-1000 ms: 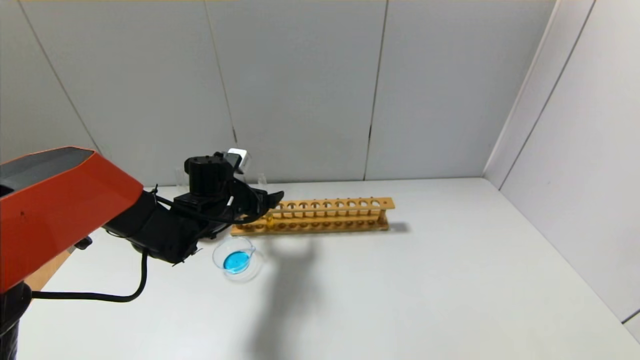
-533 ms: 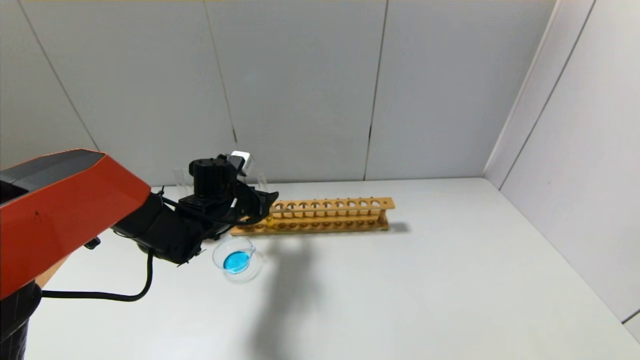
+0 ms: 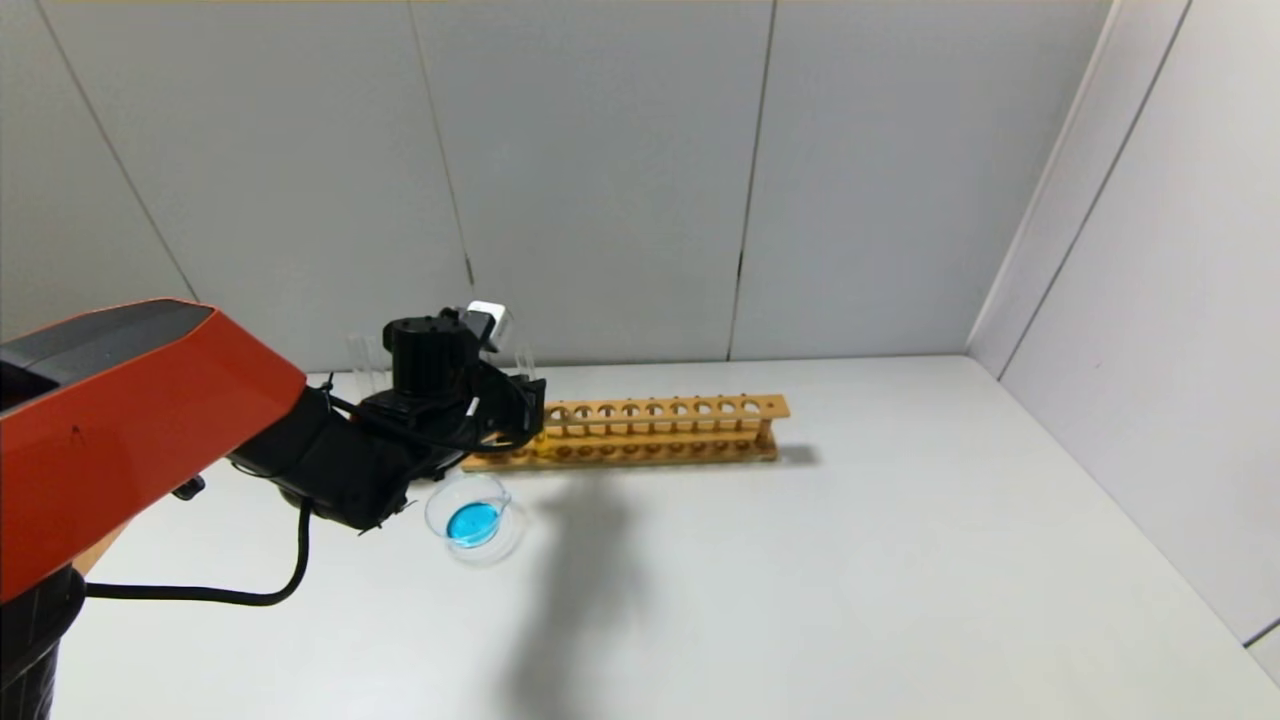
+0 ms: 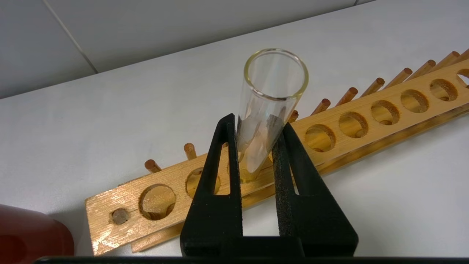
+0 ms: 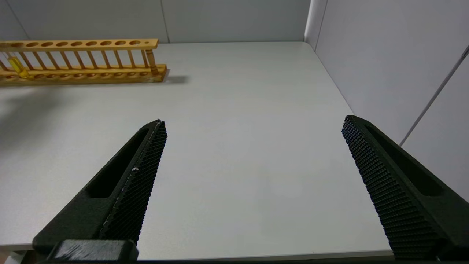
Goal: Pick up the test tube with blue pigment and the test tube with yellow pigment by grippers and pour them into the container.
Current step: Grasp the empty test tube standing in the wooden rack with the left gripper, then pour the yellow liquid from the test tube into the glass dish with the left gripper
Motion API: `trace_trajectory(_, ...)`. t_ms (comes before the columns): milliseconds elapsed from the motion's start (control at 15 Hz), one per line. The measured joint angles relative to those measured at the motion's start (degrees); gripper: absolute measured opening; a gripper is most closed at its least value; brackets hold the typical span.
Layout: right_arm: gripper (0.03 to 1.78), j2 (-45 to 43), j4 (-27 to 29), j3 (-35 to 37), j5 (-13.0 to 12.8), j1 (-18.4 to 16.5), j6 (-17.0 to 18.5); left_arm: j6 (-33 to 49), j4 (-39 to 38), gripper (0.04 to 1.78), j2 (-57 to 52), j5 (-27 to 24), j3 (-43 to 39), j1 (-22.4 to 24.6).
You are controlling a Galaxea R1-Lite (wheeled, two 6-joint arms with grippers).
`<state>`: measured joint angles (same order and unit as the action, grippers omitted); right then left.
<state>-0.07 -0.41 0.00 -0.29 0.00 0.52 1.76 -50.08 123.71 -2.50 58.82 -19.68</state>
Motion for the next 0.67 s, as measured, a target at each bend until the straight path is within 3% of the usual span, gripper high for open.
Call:
trace_trajectory(333,1.75,0.0,0.0,0.0,0.0,0.0,0.0,-0.5,1.4,0.30,-1.3,1.5,1.8,0.1)
trace_trajectory(667,1.75,0.0,0.0,0.0,0.0,0.0,0.0,-2.9,13.4,0.30,-7.4,3.4,10.6,0.9)
